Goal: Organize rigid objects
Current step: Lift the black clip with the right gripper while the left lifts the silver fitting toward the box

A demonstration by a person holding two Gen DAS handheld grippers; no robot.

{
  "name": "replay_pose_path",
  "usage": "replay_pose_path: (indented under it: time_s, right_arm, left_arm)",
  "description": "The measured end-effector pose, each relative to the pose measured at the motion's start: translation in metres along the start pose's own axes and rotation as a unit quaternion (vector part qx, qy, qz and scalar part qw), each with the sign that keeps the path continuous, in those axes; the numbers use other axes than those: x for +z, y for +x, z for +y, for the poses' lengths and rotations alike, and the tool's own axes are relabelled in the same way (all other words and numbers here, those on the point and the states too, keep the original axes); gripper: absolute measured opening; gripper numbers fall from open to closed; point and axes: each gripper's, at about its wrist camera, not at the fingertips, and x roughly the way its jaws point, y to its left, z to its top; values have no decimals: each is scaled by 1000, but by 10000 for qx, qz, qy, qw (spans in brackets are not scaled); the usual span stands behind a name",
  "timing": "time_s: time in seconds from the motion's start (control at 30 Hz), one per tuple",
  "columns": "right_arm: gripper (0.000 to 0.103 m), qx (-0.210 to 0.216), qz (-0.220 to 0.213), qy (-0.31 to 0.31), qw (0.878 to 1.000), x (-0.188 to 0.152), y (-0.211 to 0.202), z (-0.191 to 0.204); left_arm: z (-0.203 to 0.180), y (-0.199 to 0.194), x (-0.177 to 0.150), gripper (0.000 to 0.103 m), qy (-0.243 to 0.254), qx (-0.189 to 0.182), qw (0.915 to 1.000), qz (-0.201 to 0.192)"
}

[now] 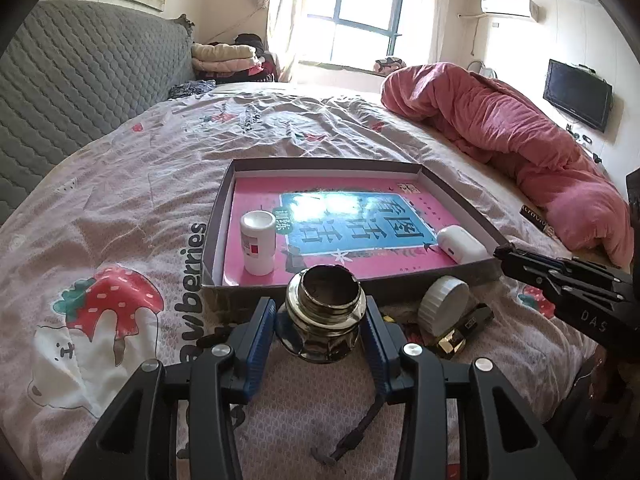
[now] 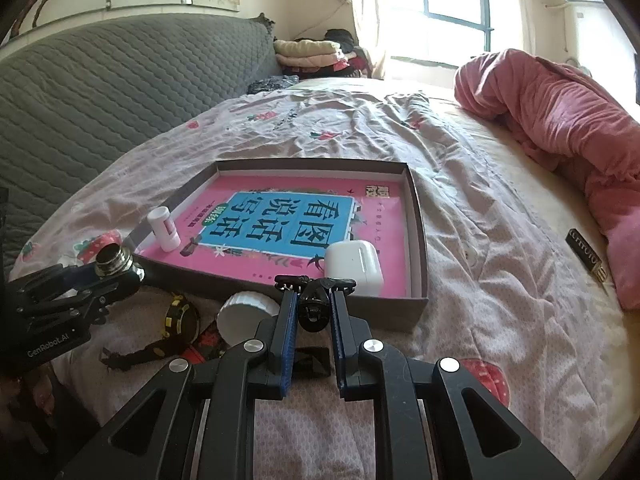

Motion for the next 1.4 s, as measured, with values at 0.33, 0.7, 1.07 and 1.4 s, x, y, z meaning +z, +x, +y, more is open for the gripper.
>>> replay_pose_path:
  time_s: [0.33,0.7,1.07,1.4]
  right_arm:
    - [16,153,-43,-74,9998,4,7,3]
    - [16,235,-86,-77,9997,9,16,4]
    - [16,254,-95,-122,9996,14,28,6]
    - [16,336,-68,-198,9992,18,38,11]
  left_arm:
    - [5,7,5,43,-114,-4,9999,-44]
    - [7,17,14,43,-171,-58,9997,-171]
    - [3,29,23,43,-107,-112,9996,-222]
    - [5,42,28,43,-161,-149,9996,-154]
